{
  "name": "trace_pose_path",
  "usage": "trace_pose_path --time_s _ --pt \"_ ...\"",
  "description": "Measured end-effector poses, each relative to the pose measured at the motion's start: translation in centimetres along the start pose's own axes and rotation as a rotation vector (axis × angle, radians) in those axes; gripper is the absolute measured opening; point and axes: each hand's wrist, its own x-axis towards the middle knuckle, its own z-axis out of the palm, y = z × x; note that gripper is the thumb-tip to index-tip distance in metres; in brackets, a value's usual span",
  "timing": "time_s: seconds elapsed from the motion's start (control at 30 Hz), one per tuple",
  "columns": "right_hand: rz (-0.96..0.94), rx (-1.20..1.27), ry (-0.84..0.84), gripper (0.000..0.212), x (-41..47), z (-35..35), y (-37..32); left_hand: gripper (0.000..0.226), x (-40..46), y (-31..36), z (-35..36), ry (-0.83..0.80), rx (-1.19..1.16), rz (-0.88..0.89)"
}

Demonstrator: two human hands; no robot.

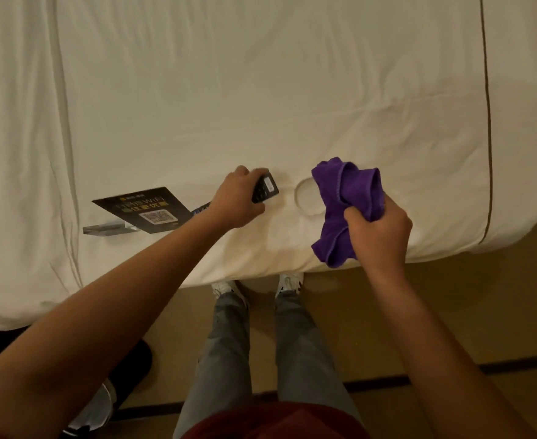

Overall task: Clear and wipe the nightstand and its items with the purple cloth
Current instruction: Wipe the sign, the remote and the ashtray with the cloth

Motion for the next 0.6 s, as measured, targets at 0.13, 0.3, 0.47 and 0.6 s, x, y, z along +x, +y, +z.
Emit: trace_pose_path --time_s 0.13,0.3,0.47,0.6 --pt "0.022 -0.002 0.020 0.016 1.3 -0.4 1.2 0.080 0.2 0.2 3.2 -0.076 0.118 0.099" --pt "0.024 0.002 0.026 0.019 2.1 -1.0 2.5 0.077 0.8 0.9 5.6 0.004 0.121 0.101" --pt "0.060 0.008 0.042 0.027 2.6 -1.5 3.1 0.067 1.3 0.9 7.1 0.062 0.211 0.148" --pt "0.073 0.003 0.053 0.028 3.0 -1.9 3.4 0.061 1.4 0.6 7.6 0.109 0.189 0.116"
